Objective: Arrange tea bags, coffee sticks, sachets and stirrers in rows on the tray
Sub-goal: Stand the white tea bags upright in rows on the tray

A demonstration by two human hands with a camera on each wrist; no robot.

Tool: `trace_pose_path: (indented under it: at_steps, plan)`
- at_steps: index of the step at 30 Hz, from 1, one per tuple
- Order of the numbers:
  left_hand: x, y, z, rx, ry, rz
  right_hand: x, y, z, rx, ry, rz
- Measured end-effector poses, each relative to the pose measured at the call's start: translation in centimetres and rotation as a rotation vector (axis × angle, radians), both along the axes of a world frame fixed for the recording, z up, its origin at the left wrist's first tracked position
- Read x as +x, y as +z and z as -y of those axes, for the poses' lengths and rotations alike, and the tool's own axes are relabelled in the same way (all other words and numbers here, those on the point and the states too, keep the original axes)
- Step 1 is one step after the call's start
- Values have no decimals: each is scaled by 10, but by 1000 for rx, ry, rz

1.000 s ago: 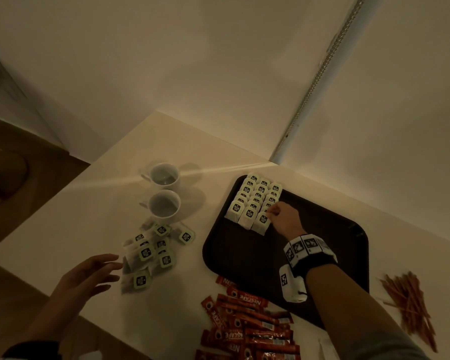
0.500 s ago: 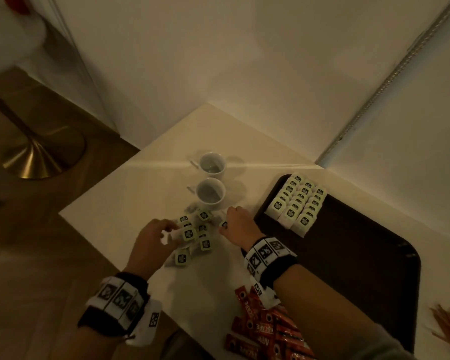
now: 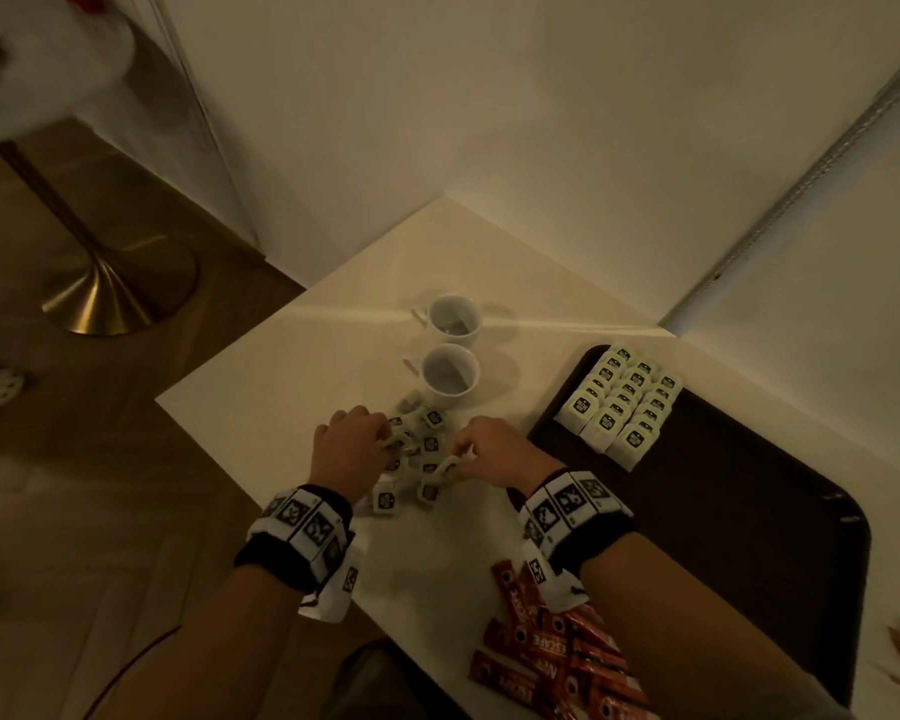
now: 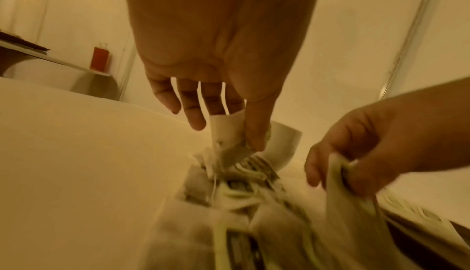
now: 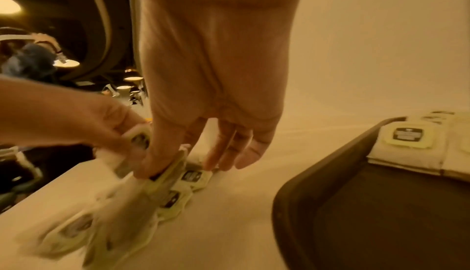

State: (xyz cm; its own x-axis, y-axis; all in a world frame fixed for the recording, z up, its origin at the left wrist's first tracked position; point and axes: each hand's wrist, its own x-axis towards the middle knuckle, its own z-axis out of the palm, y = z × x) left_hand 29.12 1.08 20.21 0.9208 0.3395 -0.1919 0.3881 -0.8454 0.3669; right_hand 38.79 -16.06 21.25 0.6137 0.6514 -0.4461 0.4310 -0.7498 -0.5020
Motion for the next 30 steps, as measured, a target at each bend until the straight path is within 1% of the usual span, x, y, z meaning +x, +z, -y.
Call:
trace_pose_path:
  at_steps: [3,5,6,7,8,10,11,14,16,19,20,23,24,27,30]
  plan:
    - [0,8,-9,-234,45,166,-11,-6,-13,-41,111,45]
    - [2,15,-13,-345,64,225,-13,-9,-17,-16,102,88]
    - [4,18,-14,-389,88,229,-11,-11,-16,6,78,85]
    - [6,22,-15,-453,126,231,-10,-9,-16,-13,64,68]
    - [8,26,-15,-549,178,226,-10,-9,-16,-34,72,42]
    - [10,31,-13,-735,249,207,-14,-15,-18,-66,136,32]
    - [10,33,-12,-764,250,193,-18,-18,-20,-88,158,55]
    - [11,33,-6,-735,193,152,-32,-30,-22,-108,134,187]
    - [13,34,-2,-707,172,157,-38,-33,-21,-50,65,219]
    - [17,36,-1,-675,155,190,-37,-30,-20,37,-46,71]
    - [17,37,-2,-665,145,195,-36,-29,-20,48,-46,34]
    - [20,40,-4,-643,109,190,-34,-21,-16,54,29,26]
    - [21,41,-5,-648,105,183,-33,-18,-13,63,26,9]
    - [25,46,-5,-744,114,143,-19,1,-2,112,-3,-42]
    - [33,54,3,-835,106,54,-3,36,8,193,2,-28]
